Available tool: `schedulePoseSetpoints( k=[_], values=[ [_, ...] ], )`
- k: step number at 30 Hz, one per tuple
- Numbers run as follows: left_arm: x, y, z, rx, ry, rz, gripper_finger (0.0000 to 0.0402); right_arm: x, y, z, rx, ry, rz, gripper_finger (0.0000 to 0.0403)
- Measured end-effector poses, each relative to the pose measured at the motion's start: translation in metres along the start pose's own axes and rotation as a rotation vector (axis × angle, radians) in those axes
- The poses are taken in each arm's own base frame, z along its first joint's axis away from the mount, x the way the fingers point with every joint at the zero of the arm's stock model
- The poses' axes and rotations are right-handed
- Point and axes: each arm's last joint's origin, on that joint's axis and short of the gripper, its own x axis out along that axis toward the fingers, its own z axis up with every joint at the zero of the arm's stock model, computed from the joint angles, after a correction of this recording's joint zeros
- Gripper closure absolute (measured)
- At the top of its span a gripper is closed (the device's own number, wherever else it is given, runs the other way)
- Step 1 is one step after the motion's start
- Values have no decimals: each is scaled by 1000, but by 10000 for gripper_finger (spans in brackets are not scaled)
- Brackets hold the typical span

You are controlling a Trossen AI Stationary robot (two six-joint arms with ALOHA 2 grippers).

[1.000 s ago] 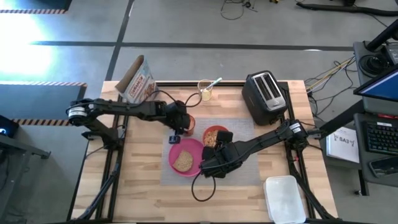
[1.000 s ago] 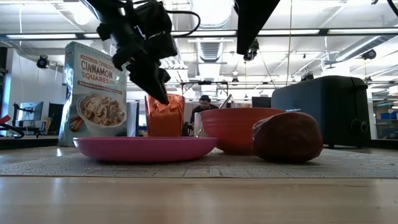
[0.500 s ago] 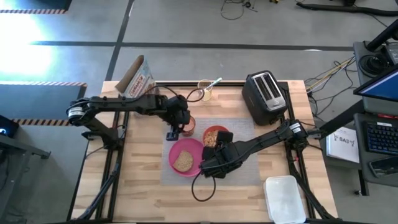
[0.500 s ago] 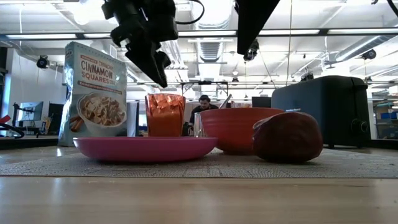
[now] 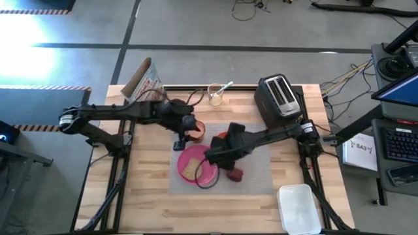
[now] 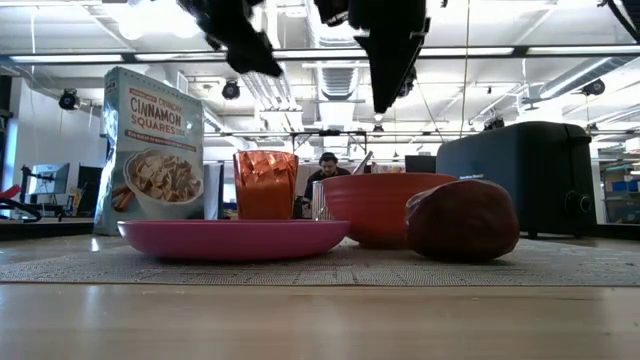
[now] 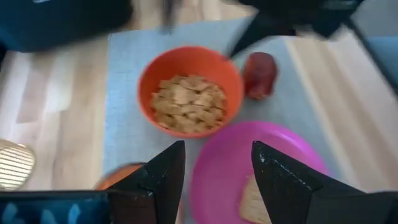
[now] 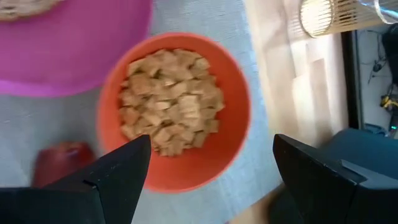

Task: Arrange a breakfast setting
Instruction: Put the green spoon on the gray table mat to the right of the orange bowl

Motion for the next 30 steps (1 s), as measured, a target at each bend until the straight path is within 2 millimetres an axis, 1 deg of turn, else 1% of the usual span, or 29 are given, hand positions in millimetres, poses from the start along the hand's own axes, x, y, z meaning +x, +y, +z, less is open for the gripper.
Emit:
schedulePoseSetpoints(
  k=[4, 7, 9, 12, 15, 19, 23, 24, 26, 29, 30],
  values=[
    [-15, -19, -11, -36, -17, -8, 233, 6, -20, 7, -1, 15, -11, 76],
    [-23, -32, -28, -97, -14, 65, 233, 13, -34, 13, 14, 33, -14, 76],
    [-26, -42, -39, -126, -41, 106, 233, 18, -45, 16, 38, 45, -19, 76],
    [-30, -59, -49, -122, -160, 92, 233, 26, -61, 21, 85, 60, -28, 76],
    [-34, -73, -57, -97, -296, 89, 233, 31, -72, 28, 147, 34, -24, 74],
    [-33, -85, -70, -81, -476, 216, 233, 36, -78, 42, 275, -70, 9, 74],
    [-38, -86, -75, -45, -621, 368, 233, 36, -80, 59, 333, -215, 56, 74],
    [-41, -86, -74, -37, -651, 391, 233, 36, -79, 62, 317, -246, 72, 74],
    [-46, -85, -72, -10, -687, 425, 233, 34, -78, 68, 215, -295, 137, 74],
    [-53, -84, -69, 50, -700, 452, 233, 31, -72, 73, 35, -351, 288, 74],
    [-55, -84, -67, 73, -705, 462, 233, 30, -71, 74, 3, -368, 334, 74]
  ],
)
